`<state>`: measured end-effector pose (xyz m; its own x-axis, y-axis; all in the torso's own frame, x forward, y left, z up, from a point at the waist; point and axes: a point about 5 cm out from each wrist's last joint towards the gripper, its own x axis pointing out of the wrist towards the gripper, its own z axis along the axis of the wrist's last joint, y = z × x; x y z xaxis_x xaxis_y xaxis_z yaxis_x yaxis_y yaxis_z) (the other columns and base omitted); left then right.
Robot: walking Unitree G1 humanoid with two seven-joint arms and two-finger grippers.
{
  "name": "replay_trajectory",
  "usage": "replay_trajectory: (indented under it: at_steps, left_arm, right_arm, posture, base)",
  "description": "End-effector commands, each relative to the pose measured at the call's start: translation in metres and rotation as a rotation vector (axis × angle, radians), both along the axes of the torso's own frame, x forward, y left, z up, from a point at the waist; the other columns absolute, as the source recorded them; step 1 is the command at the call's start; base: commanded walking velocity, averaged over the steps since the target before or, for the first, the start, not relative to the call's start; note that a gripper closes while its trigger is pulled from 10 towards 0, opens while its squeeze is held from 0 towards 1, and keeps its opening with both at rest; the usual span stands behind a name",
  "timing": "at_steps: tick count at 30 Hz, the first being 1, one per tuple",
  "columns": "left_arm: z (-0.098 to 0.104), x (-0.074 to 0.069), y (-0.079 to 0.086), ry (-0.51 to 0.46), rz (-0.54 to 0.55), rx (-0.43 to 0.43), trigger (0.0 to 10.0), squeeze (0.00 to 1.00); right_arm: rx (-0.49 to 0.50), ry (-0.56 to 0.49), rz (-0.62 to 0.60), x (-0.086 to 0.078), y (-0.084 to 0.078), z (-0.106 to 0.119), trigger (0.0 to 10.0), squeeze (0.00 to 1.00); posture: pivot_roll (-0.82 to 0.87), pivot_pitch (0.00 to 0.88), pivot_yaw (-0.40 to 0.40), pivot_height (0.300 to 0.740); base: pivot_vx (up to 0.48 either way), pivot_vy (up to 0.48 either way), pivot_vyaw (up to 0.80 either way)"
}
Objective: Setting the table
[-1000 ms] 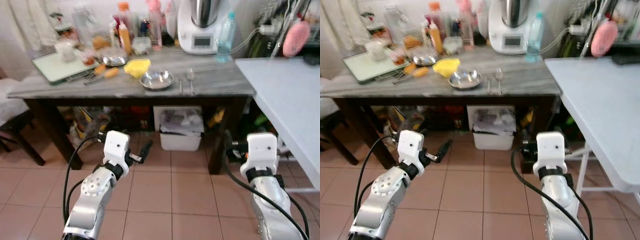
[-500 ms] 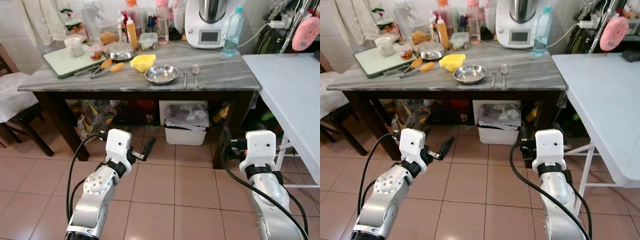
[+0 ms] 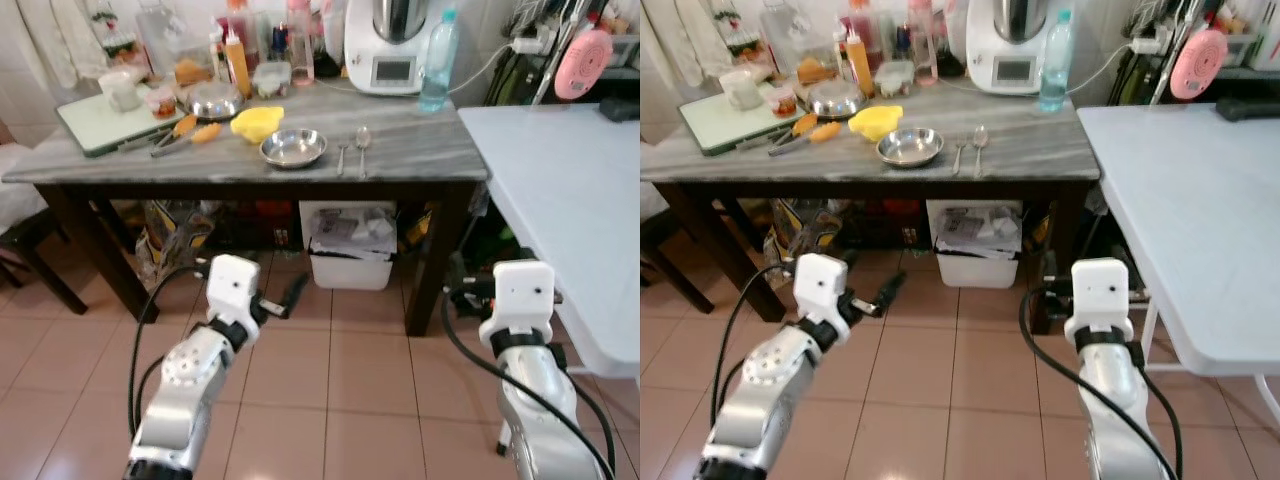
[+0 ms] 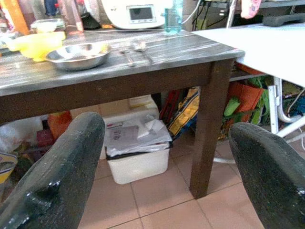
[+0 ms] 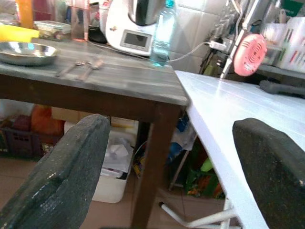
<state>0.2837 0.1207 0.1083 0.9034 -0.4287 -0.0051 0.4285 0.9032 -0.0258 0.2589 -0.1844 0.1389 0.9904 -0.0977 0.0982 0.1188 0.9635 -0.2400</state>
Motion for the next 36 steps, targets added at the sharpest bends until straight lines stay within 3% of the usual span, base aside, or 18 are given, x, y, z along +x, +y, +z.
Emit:
replay_trajectory:
  at_steps: [1, 7, 13, 36]
  left_arm:
    - [0.0015, -0.0003, -0.0068, -0.005, -0.027, -0.006, 10.0, 0.0]
    - [0.0026, 0.0001, -0.0078, -0.008, -0.032, -0.009, 10.0, 0.0]
    - [0.006, 0.0015, -0.0105, -0.016, -0.04, -0.015, 10.0, 0.0]
    - [0.0066, 0.0026, -0.0133, -0.015, -0.072, -0.017, 10.0, 0.0]
  right_arm:
    - [-0.012, -0.011, -0.026, -0.0005, -0.0058, 0.0029, 10.0, 0.14]
    - [-0.014, -0.017, -0.029, -0.0007, -0.0052, 0.0036, 10.0, 0.12]
    - [-0.015, -0.028, -0.044, -0.0019, -0.0042, 0.0045, 10.0, 0.0]
    - [-0.007, -0.033, -0.064, -0.0013, -0.0056, 0.0051, 10.0, 0.0]
  posture:
    - [-0.1, 0.0, 0.071, 0.74]
    - [-0.1, 0.0, 0.075, 0.74]
    - [-0.1, 0.0, 0.08, 0.74]
    - [-0.1, 0.0, 0.089, 0.74]
  base:
    - [0.0, 0.0, 0.0]
    - [0.0, 0.0, 0.0]
    - [0.0, -0.48, 0.0]
    - [0.0, -0.478, 0.0]
